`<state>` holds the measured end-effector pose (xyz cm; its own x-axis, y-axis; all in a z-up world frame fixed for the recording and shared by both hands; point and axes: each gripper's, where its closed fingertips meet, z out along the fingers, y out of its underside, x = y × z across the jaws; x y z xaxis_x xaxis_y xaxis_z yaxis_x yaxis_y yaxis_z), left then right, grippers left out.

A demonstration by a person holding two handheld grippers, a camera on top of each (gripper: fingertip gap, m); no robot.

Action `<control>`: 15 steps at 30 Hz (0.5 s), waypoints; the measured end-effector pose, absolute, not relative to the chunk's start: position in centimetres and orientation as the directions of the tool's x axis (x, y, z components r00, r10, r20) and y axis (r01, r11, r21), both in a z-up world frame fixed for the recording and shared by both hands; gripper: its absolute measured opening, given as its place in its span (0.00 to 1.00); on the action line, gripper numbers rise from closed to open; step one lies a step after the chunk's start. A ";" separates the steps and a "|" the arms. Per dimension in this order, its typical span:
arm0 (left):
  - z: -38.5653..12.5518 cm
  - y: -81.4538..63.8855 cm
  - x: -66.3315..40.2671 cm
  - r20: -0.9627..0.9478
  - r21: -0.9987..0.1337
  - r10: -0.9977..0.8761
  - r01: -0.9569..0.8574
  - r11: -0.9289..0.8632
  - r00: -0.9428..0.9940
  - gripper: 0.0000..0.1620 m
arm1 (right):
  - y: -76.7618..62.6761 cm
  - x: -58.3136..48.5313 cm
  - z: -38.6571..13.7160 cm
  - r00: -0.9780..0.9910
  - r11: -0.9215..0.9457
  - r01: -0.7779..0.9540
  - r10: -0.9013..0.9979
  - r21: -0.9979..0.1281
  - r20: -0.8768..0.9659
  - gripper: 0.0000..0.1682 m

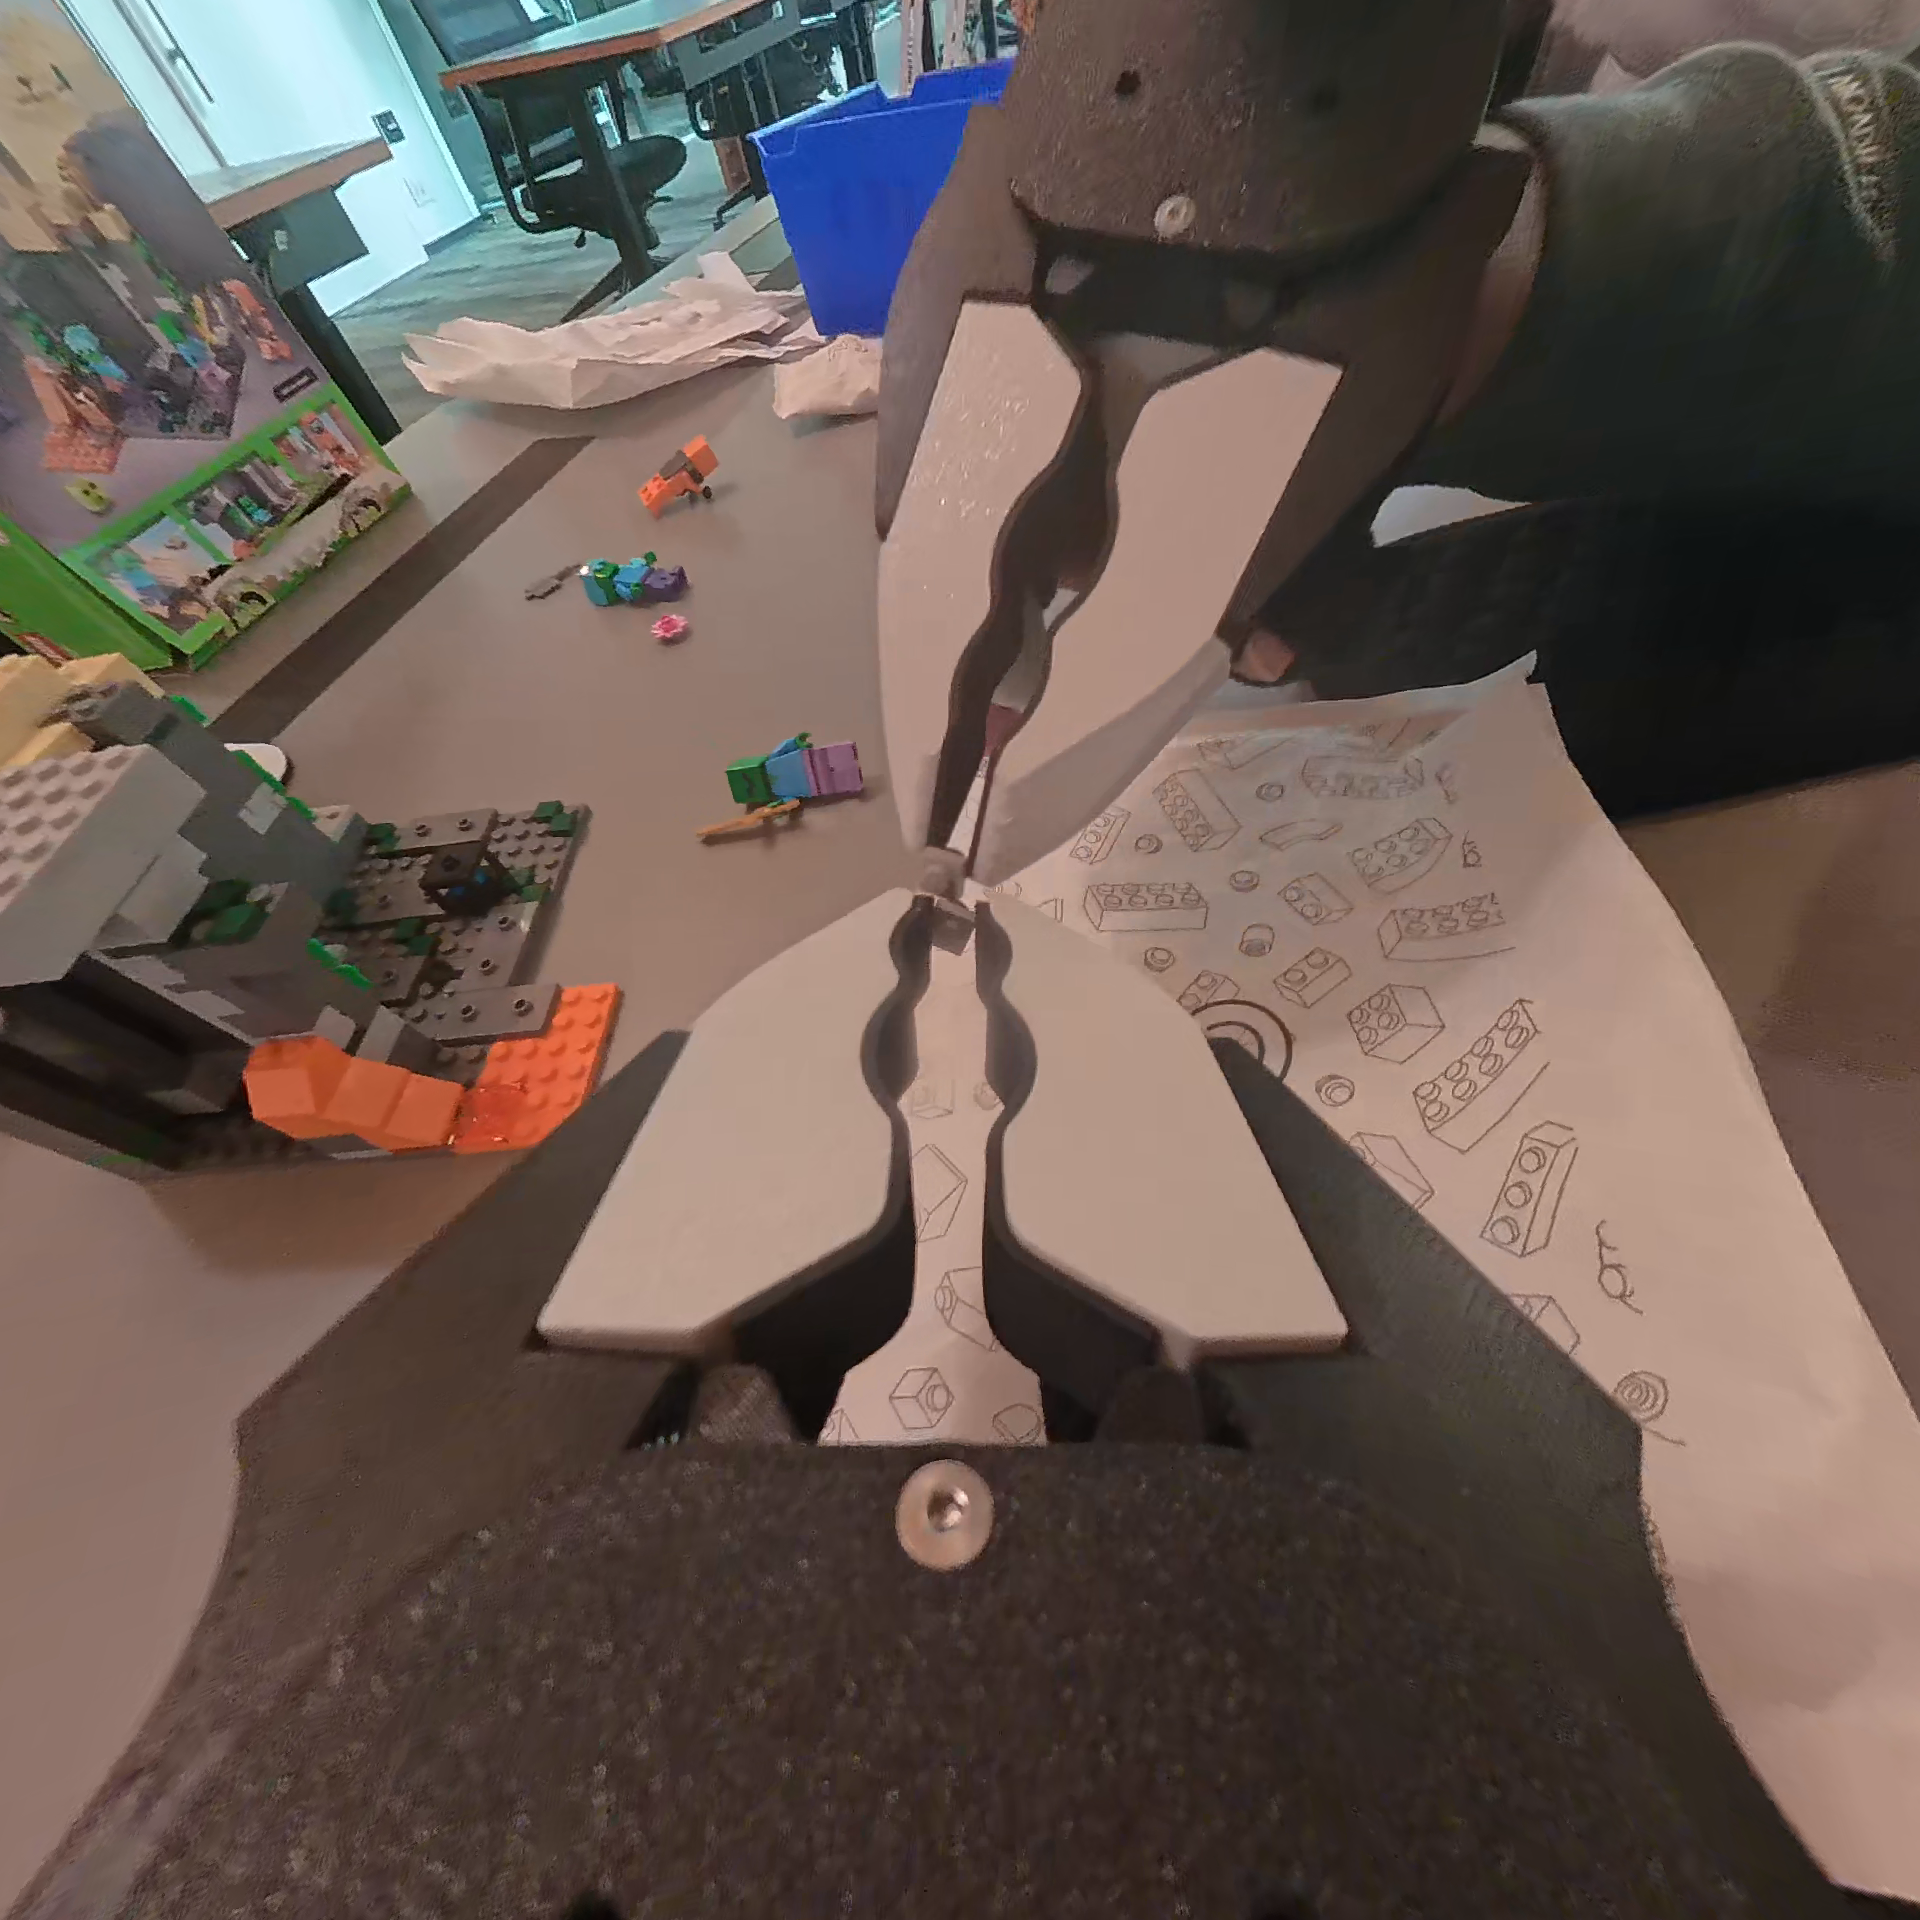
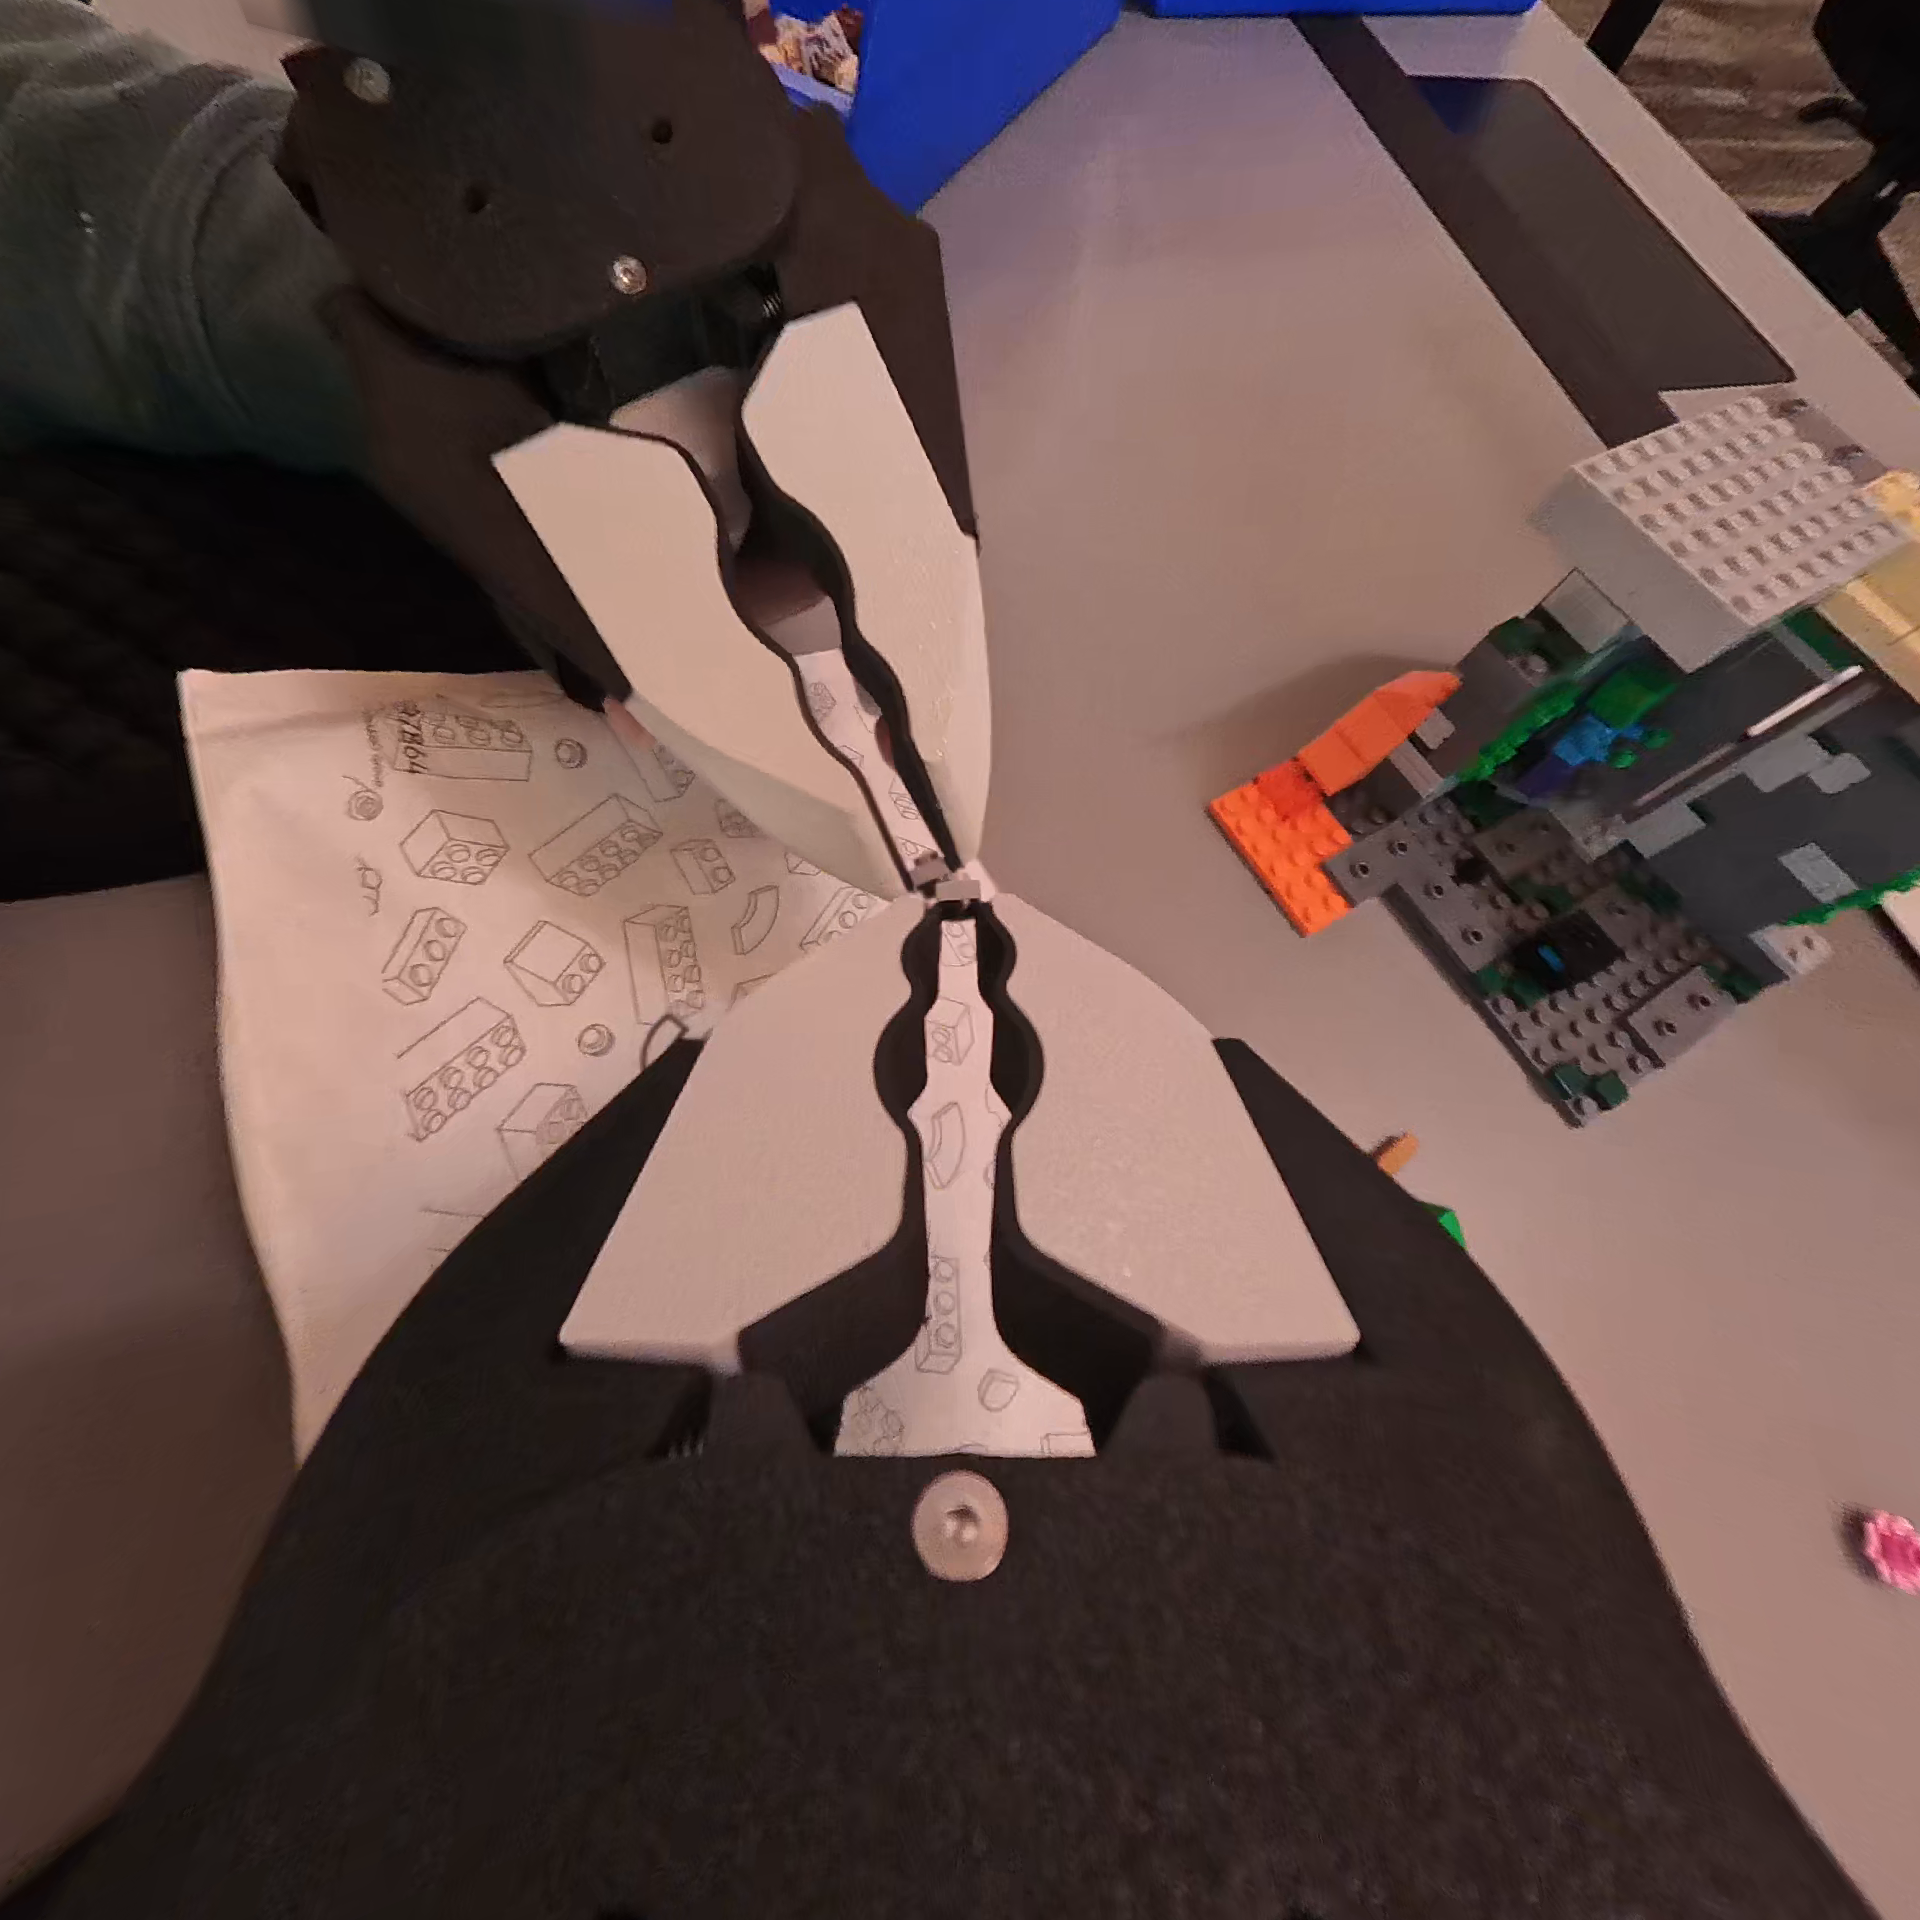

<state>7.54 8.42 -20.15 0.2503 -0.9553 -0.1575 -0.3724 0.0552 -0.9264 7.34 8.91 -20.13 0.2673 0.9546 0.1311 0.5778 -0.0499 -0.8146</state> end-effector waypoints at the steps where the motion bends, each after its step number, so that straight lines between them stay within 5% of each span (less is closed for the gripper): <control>1: -20.2 8.5 7.4 -0.161 -0.925 -0.954 -0.375 0.057 0.254 0.05 | 9.0 7.4 -20.3 0.267 -0.047 0.577 0.954 -0.815 0.134 0.04; 15: -20.0 9.8 6.2 -0.295 -0.876 -0.908 -0.463 0.134 0.297 0.05 | 8.3 7.4 -21.0 0.261 -0.092 0.481 0.964 -0.872 0.043 0.04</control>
